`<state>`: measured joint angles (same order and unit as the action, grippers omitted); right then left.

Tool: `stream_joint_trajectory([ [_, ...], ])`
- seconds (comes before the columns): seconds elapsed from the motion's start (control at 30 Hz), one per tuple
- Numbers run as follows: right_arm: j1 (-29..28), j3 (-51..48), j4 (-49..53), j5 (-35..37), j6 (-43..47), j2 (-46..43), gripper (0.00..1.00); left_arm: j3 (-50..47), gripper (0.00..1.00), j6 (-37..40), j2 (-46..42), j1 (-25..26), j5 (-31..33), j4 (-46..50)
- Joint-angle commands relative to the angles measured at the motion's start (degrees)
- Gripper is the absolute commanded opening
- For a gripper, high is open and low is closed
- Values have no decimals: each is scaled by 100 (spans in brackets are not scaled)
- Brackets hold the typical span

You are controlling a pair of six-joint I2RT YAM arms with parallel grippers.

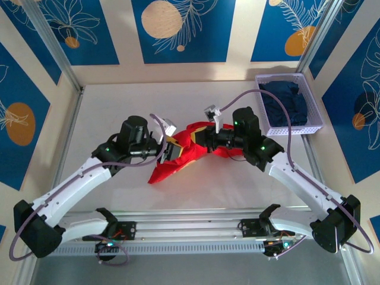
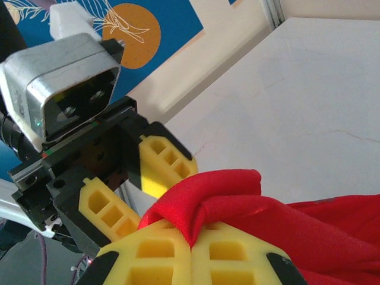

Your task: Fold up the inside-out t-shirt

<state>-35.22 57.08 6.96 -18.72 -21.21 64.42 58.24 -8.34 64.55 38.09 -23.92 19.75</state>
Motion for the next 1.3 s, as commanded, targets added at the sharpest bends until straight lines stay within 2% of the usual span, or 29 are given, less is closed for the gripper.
stream_joint_trajectory([
  [0.0,15,0,-70,-153,64,47,0,297,45,163,101,48,28,217],
  [0.23,128,169,233,60,3,208,0,228,58,204,-206,72,53,228],
  [0.37,165,220,216,-44,-32,284,0,91,66,322,-319,118,214,107],
  [0.47,165,225,157,-143,-42,299,0,266,66,454,-58,146,458,291],
  [0.73,165,229,209,-132,-23,287,0,554,65,574,480,182,154,292],
  [0.8,172,225,218,-120,-6,276,0,627,60,590,586,186,66,285],
  [0.83,165,216,222,-119,22,289,0,656,54,560,642,185,100,283],
  [0.97,149,230,496,27,476,282,0,797,25,281,683,182,282,215],
  [1.03,106,249,773,252,999,240,0,900,7,-135,637,165,452,161],
  [1.07,67,259,896,460,1225,201,0,961,2,-373,625,148,521,197],
  [1.13,-44,313,1054,940,1575,144,0,1123,0,-781,645,78,325,390],
  [1.27,-310,443,1170,2210,1674,164,9,1086,0,-1493,502,22,-686,109],
])
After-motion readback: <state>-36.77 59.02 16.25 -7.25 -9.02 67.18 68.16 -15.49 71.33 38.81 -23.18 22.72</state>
